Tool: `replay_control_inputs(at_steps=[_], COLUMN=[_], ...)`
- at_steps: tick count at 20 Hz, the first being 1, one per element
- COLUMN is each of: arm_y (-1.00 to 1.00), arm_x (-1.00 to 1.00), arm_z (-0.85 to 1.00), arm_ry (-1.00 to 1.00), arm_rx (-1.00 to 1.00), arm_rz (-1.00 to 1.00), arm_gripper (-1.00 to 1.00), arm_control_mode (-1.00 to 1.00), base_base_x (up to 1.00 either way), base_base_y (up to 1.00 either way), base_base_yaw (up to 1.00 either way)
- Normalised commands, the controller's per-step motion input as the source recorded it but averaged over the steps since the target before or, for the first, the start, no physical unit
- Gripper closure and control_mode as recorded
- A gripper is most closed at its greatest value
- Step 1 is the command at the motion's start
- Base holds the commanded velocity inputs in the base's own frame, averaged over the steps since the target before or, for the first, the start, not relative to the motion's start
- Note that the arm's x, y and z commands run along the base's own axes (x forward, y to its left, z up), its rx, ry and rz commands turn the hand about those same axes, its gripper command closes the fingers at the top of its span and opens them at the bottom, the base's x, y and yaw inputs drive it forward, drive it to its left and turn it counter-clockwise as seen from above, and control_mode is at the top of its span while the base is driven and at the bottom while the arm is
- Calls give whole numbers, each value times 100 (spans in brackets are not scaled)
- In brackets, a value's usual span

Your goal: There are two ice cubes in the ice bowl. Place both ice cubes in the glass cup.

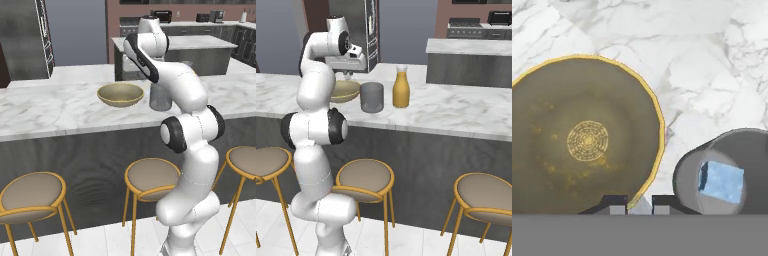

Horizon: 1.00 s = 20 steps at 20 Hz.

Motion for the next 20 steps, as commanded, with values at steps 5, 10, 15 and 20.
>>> replay_control_inputs(at_steps=[5,10,15,20], arm_y=[-55,-67,-47,-3], arm_x=[-5,0,0,0], arm_z=[50,5,-1,0], arm_ry=[1,8,13,5], arm_rx=[3,0,0,0], arm_rz=[-9,-11,-11,-6], arm_gripper=[100,100,100,100], arm_control_mode=[-100,-100,-100,-100], base_base_x=[0,0,0,0], base_base_y=[0,0,0,0], base_base_yaw=[0,0,0,0])
